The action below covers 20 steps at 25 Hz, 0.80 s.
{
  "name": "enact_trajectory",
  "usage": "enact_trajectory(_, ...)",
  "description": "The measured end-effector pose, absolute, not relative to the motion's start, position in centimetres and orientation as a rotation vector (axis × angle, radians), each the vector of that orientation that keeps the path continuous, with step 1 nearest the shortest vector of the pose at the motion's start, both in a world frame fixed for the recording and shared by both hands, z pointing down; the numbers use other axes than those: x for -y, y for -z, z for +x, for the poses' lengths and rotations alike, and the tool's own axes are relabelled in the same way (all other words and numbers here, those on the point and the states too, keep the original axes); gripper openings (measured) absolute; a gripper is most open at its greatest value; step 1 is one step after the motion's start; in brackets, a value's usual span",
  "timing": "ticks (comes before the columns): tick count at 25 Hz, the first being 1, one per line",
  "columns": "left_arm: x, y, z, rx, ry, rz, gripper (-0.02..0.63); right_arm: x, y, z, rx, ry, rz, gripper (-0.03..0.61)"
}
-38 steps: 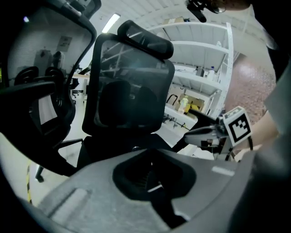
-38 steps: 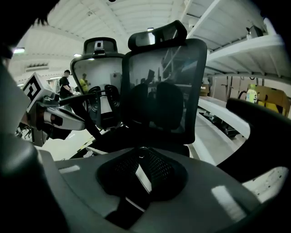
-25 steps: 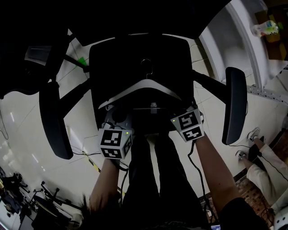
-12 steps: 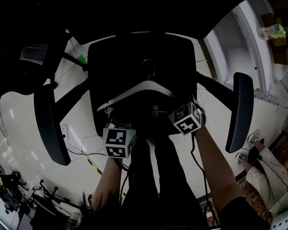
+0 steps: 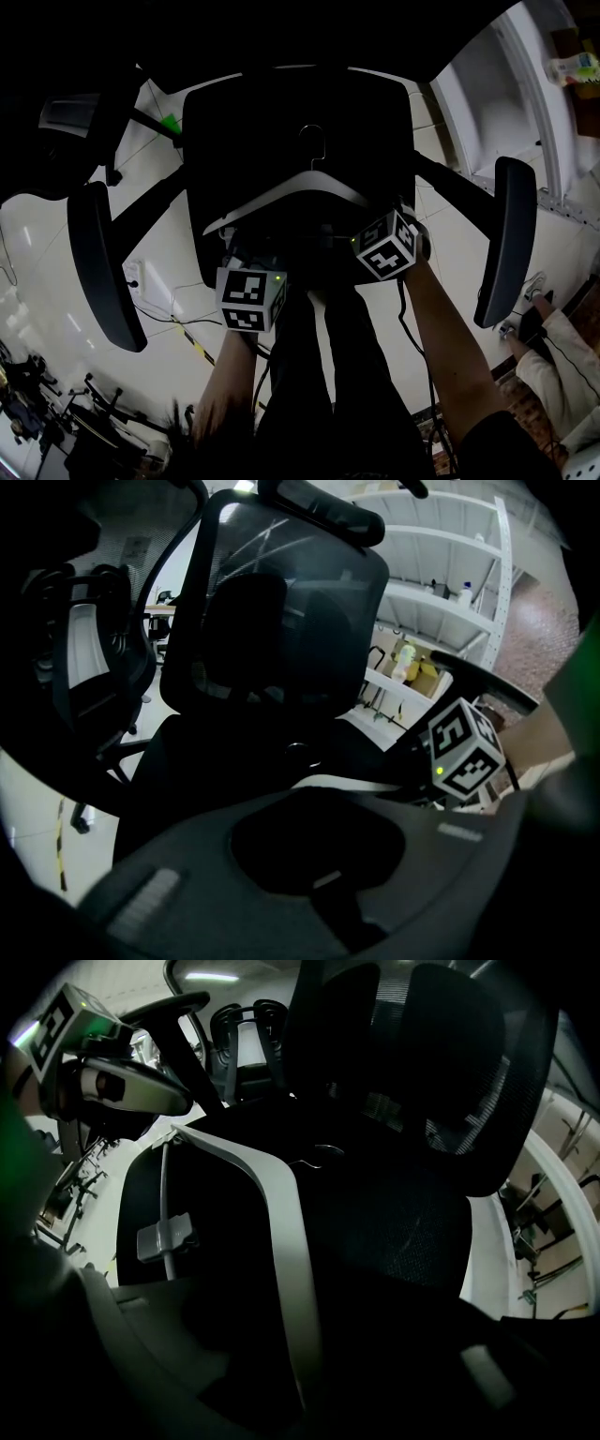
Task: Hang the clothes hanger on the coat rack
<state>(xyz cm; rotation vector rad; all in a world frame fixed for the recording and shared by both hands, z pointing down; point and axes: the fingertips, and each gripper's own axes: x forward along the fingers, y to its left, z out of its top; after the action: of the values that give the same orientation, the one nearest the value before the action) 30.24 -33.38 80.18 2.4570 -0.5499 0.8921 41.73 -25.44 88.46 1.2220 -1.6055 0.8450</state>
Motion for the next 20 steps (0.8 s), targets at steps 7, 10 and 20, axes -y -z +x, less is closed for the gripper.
enact_trajectory(7,32.9,-80.3,30.6,0.541,-0.897,2.433,0.005,25.1,-88.4,41.3,1.585,-0.818,1.227,0.175)
enact_trajectory(10,32.5,-80.3,30.7,0.525,-0.892,2.419,0.005,25.0,-88.6,40.6,1.582,-0.791,1.208,0.127)
enact_trajectory(20,32.4,-80.0,30.4,0.534,-0.898,2.429,0.005,25.2,-87.4,40.4,1.616,-0.714,1.259,0.118)
